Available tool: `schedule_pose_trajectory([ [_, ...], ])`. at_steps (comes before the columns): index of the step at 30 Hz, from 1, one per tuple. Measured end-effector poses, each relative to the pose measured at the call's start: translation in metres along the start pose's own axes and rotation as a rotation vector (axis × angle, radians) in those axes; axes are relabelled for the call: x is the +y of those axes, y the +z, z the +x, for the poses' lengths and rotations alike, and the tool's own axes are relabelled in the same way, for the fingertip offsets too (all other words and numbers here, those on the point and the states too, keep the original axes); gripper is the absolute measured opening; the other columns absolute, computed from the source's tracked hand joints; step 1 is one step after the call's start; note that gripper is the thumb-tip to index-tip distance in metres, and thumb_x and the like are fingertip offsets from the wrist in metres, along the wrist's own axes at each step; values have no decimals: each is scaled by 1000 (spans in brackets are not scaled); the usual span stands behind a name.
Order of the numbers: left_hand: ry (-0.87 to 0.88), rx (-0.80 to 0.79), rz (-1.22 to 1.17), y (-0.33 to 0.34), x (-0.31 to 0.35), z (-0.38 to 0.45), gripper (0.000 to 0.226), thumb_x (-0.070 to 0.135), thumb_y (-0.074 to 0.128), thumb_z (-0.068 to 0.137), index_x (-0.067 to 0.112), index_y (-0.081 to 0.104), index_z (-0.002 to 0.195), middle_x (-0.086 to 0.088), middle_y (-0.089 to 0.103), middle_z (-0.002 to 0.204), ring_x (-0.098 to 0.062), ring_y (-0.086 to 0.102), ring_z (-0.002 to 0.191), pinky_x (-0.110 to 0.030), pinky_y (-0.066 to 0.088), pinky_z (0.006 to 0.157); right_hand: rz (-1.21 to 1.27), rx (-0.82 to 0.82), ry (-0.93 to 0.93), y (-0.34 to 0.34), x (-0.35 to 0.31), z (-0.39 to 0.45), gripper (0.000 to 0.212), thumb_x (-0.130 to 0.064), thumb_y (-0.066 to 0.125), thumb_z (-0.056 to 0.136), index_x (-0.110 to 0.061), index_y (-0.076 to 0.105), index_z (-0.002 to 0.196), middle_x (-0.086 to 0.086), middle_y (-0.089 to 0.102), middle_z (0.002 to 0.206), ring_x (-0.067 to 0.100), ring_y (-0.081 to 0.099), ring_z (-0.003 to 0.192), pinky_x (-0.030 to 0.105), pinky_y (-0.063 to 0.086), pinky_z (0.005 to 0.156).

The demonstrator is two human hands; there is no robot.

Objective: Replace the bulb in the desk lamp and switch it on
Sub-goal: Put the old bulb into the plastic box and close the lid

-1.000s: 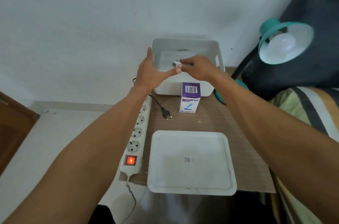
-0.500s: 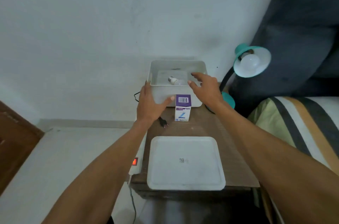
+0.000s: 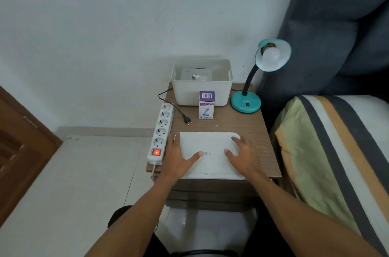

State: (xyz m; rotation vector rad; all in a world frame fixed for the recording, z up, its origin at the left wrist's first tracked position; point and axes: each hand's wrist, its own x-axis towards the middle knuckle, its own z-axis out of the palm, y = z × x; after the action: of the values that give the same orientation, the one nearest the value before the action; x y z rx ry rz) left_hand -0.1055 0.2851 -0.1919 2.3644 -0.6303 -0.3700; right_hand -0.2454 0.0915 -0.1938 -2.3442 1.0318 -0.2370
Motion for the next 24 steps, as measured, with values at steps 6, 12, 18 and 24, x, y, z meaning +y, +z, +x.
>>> schedule_pose_trajectory([
  [6,40,-6,155,12,-13,-22,107,74,55,90,17,4,165,-9,-3,174,-27,2,161,-40,11,127,-129,-18,-52,22,20,-22,73,-58,44,96,-21,24,156,10,13,165,29,6,153,42,7,123],
  [12,10,85,171,20,-4,-23,108,77,54,88,12,10,163,-12,5,173,-30,8,160,-41,13,128,-130,89,-33,25,21,-25,73,-57,47,95,-17,28,154,10,23,163,29,13,152,43,9,123],
  [18,-37,129,153,27,0,-18,104,74,59,88,9,23,161,-17,23,168,-32,17,157,-43,18,127,6,141,60,30,14,-20,63,-43,56,95,-15,40,149,8,33,159,28,22,149,45,17,123],
  [24,-82,172,8,24,2,-15,102,66,69,86,13,25,162,-9,22,170,-27,19,157,-40,24,125,189,193,123,23,-3,-18,63,-34,68,89,-15,48,145,9,42,154,33,39,141,46,35,114],
])
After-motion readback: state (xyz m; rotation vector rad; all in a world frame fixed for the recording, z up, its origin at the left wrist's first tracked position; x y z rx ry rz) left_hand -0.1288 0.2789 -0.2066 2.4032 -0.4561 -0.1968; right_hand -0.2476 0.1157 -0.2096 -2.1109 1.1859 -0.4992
